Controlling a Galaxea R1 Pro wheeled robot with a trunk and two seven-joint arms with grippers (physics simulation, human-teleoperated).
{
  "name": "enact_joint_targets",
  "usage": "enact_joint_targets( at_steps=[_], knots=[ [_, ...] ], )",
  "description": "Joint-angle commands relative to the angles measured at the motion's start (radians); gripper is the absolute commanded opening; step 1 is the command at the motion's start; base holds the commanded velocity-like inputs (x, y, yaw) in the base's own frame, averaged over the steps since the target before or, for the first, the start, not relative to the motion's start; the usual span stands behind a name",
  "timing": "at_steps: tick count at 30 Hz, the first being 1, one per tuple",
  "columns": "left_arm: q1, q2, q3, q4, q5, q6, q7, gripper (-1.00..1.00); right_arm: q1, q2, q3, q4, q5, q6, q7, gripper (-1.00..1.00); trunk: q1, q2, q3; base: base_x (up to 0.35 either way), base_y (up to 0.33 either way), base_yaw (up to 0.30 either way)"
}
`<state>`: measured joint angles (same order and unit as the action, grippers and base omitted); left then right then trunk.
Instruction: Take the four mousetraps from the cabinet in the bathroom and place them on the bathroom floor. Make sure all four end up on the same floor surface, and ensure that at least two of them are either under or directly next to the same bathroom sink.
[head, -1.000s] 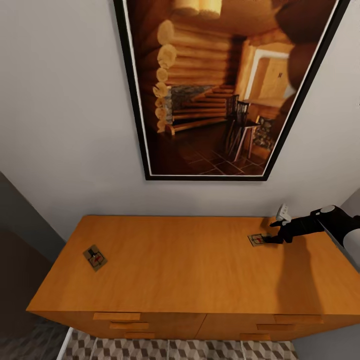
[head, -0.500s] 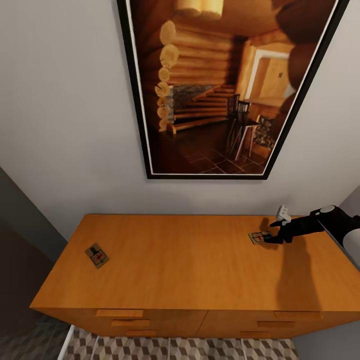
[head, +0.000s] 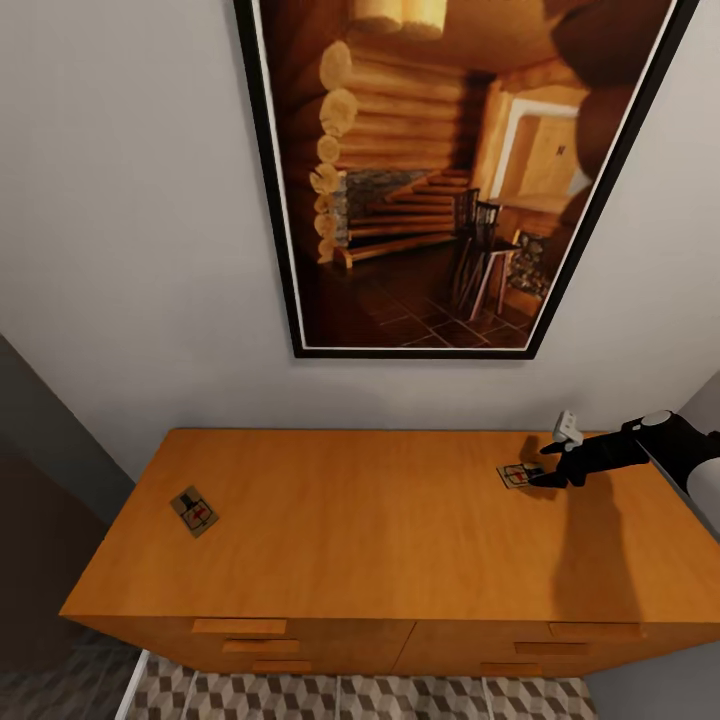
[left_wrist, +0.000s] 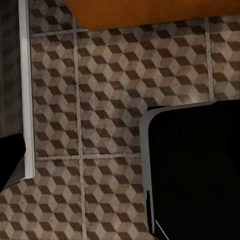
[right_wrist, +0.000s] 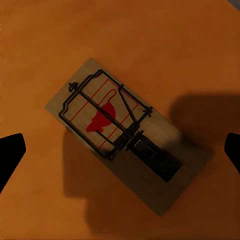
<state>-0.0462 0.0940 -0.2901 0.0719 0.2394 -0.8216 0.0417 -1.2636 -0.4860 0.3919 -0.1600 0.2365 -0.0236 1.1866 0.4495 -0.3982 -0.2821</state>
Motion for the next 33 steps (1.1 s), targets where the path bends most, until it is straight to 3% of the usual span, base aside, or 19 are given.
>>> enact_joint_targets(
  at_steps=[1,16,26,33],
  knots=[
    [-0.001,0.000,-0.008,0.003,0.003,-0.005,0.004,1.00,0.000,0.000,-0.007,-0.001,0.010,-0.002,0.004,1.00,0.001,-0.002,-0.002,0.000,0.000,0.000],
    [-0.002,0.000,-0.009,0.003,0.003,-0.005,0.004,1.00,0.000,0.001,0.001,-0.003,0.015,-0.004,-0.003,1.00,0.001,-0.002,-0.009,0.000,0.000,0.000],
    [-0.002,0.000,-0.009,0.003,0.003,-0.005,0.004,1.00,0.000,0.001,0.116,-0.022,0.027,-0.052,-0.004,1.00,0.001,-0.002,-0.009,0.000,0.000,0.000],
    [-0.002,0.000,-0.009,0.003,0.003,-0.005,0.004,1.00,0.000,0.000,0.134,-0.058,0.027,-0.107,0.003,1.00,0.001,-0.002,-0.009,0.000,0.000,0.000]
  ],
)
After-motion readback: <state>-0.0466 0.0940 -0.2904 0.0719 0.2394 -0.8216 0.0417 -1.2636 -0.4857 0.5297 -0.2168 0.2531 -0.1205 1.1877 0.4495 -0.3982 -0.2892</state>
